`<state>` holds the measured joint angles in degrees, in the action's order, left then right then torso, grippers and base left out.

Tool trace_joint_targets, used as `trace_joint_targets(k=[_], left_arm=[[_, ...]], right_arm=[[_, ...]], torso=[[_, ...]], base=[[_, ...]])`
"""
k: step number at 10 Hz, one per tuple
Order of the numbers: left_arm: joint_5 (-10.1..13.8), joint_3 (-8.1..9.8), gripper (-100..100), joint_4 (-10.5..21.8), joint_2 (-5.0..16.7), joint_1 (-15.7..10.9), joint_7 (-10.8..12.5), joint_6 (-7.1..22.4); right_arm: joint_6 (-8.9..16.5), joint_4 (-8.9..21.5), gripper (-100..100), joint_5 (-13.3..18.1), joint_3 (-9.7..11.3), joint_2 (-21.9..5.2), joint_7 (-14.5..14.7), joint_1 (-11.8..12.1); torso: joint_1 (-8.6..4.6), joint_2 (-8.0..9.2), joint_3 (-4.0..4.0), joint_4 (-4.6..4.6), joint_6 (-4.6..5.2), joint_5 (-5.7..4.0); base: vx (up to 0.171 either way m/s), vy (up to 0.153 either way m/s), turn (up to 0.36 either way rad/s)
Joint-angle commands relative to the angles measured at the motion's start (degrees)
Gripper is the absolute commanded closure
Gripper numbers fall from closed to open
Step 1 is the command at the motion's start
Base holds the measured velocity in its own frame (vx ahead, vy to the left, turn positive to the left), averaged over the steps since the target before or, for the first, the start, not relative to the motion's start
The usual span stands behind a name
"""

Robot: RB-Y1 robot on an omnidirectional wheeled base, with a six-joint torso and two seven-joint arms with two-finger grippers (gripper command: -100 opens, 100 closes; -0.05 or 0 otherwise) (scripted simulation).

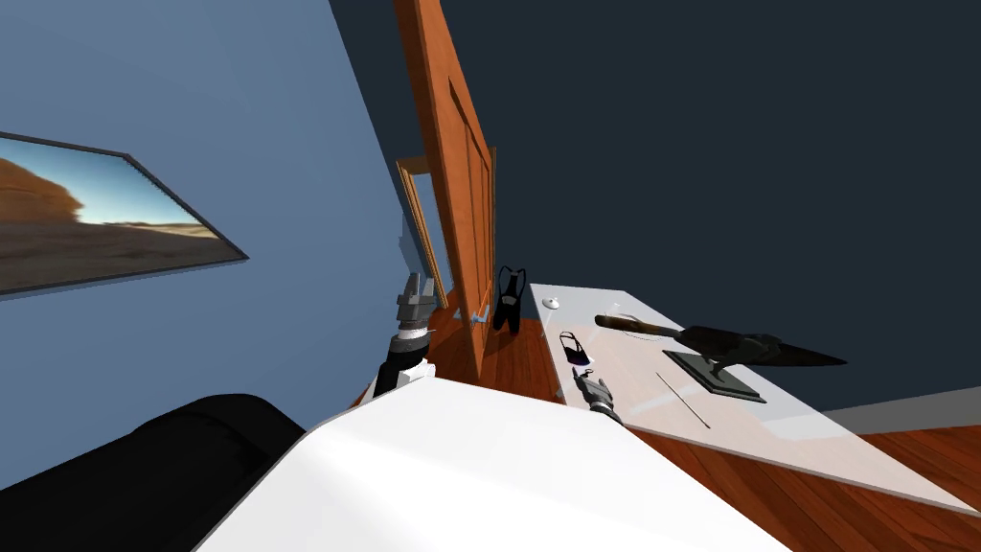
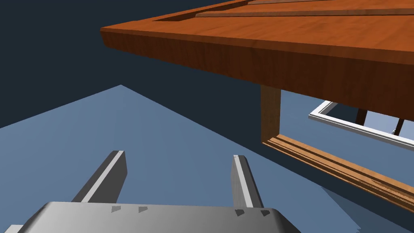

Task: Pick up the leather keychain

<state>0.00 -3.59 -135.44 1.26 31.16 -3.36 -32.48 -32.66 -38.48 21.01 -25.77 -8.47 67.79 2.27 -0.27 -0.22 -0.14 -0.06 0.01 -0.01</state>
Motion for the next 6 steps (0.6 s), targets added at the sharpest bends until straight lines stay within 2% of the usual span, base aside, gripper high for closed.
trace_joint_targets(k=[1,2,3,4,6], left_arm=[[0.0,0.0,0,0.0,0.0,0.0,0.0,0.0],[0.0,0.0,0,0.0,0.0,0.01,0.0,0.0],[0.0,0.0,0,0.0,0.0,0.0,0.0,0.0],[0.0,0.0,0,0.0,0.0,0.0,0.0,0.0],[0.0,0.0,0,0.0,0.0,0.0,0.0,0.0]], right_arm=[[0.71,-2.86,-100,-0.61,2.86,1.1,1.12,1.84],[0.71,-2.86,-100,-0.61,3.15,1.1,1.12,1.84],[0.99,-4.4,-100,-1.07,5.2,1.8,1.94,2.92],[0.99,-4.4,-100,-1.07,5.2,1.8,1.94,2.92],[1.54,-7.48,-100,-1.98,9.05,3.22,3.59,5.09]], torso=[[0.0,0.0,0.0,0.0,0.0,0.0],[-0.12,-0.18,-0.1,-0.04,0.0,-0.02],[-0.09,-0.18,-0.11,-0.04,-0.05,-0.03],[-0.06,-0.15,-0.09,-0.03,-0.02,-0.02],[-0.01,-0.1,-0.06,-0.02,-0.01,-0.01]], base=[[0.104,-0.076,-0.327],[0.089,-0.055,-0.083],[0.072,-0.05,-0.15],[0.051,-0.028,-0.092],[0.088,-0.047,-0.234]])
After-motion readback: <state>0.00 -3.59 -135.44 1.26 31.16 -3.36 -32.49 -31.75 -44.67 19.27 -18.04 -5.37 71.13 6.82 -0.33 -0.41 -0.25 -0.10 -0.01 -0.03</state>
